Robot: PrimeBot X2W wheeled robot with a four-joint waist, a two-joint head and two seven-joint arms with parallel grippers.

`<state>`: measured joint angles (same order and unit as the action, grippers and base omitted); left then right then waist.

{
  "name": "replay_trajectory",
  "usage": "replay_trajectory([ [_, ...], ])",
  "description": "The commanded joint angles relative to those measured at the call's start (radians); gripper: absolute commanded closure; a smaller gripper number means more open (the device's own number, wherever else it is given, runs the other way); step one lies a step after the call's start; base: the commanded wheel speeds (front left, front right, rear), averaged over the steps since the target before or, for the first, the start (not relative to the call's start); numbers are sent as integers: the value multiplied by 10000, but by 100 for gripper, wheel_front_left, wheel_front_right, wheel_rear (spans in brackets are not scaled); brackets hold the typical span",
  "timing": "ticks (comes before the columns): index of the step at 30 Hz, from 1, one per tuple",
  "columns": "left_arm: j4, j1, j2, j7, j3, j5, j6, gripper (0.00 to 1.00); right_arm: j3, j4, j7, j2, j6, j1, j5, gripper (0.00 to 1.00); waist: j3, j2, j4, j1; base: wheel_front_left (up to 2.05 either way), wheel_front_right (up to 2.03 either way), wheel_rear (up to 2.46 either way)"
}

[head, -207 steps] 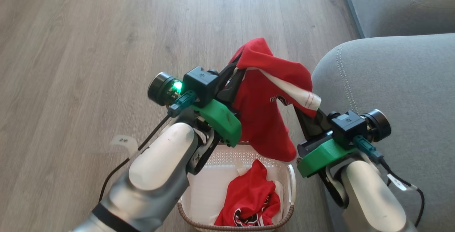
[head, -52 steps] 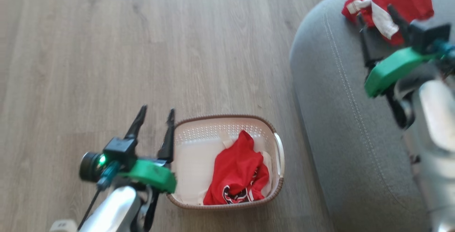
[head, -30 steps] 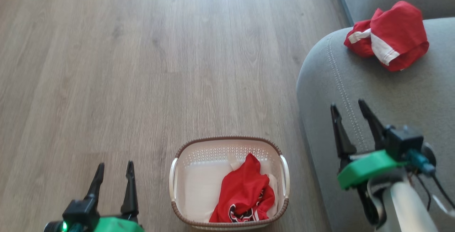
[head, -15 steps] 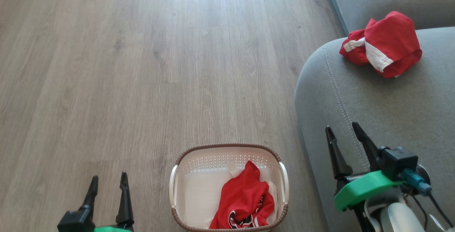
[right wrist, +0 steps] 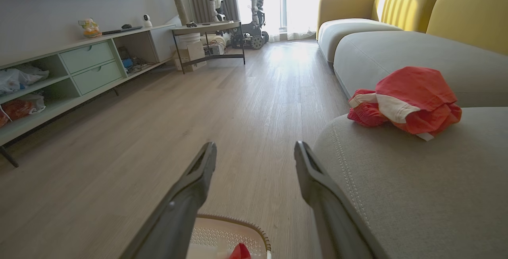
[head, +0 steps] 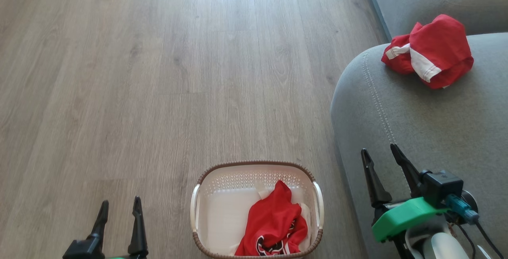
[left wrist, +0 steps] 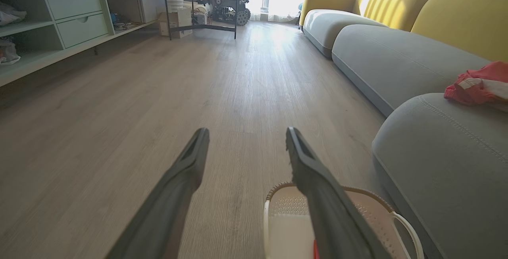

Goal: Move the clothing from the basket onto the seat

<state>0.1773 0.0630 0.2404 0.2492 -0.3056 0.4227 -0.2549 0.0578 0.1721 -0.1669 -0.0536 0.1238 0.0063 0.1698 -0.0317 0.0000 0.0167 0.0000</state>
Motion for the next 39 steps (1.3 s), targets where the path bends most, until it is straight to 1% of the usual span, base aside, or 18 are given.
replay_trajectory([
  [1,-260,-268,66,126,418,-97,4,0,191,-326,-17,33,69,-294,64,0,-4,0,7,0,0,0,0],
  [19,-211,-138,-85,126,598,-335,134,0,114,-274,-33,33,69,-244,99,0,-45,0,-72,0,0,0,0],
  [26,-92,-224,0,56,485,-431,226,0,99,-326,-116,33,69,-419,25,0,269,0,-242,0,0,0,0],
  [33,220,-1106,-21,-272,-9,-650,538,0,-16,-718,-197,33,69,-1074,-96,0,1408,0,-628,0,0,0,0],
  [39,1217,-2377,-191,-575,-763,-994,1132,0,-94,-928,-457,34,69,-2059,-124,0,2731,0,-1148,0,0,0,0],
])
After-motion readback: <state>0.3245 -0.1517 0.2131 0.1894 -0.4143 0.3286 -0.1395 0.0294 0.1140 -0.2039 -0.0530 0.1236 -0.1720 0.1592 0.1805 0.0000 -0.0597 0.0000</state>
